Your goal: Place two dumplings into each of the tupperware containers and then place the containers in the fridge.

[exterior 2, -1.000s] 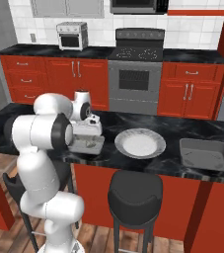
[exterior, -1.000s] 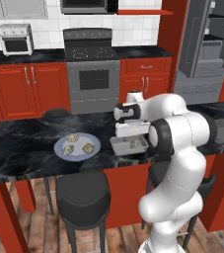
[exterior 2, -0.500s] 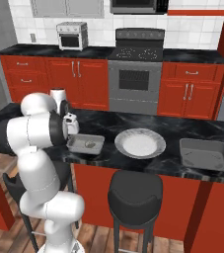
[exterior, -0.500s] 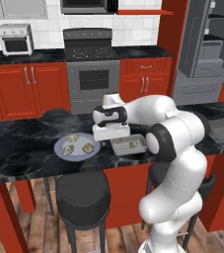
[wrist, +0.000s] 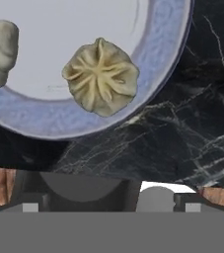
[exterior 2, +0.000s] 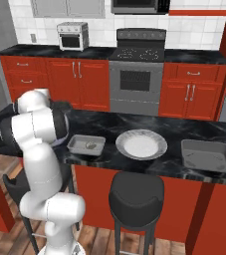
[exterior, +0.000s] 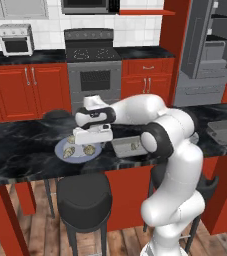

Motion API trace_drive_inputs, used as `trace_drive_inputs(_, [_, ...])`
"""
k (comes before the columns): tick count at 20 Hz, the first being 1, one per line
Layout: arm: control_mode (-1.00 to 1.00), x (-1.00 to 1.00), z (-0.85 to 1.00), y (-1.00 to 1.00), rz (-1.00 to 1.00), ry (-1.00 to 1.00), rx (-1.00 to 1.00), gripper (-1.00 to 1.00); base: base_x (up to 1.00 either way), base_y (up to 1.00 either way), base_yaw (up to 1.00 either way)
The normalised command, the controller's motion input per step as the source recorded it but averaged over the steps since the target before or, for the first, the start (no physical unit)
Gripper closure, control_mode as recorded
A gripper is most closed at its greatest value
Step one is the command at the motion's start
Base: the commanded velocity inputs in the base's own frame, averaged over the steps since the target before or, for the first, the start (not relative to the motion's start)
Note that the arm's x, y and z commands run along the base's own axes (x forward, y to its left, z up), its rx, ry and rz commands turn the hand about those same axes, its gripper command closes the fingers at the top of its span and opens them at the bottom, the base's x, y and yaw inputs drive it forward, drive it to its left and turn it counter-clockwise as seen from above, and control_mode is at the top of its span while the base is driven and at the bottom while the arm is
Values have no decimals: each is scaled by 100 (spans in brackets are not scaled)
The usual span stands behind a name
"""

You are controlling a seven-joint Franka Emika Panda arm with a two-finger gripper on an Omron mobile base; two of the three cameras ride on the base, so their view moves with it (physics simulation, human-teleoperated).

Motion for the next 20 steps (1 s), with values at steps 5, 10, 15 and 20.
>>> trace_drive_inputs(5, [-100,40,-14,4,0,0,0,-100,0,0,0])
trace_drive_inputs(10, [-100,0,-1,44,0,0,0,-100,0,0,0])
trace_drive_inputs(15, [-100,4,-11,84,0,0,0,-100,0,0,0])
trace_drive_inputs(20, [-100,24,-18,48,-8,0,0,-100,0,0,0])
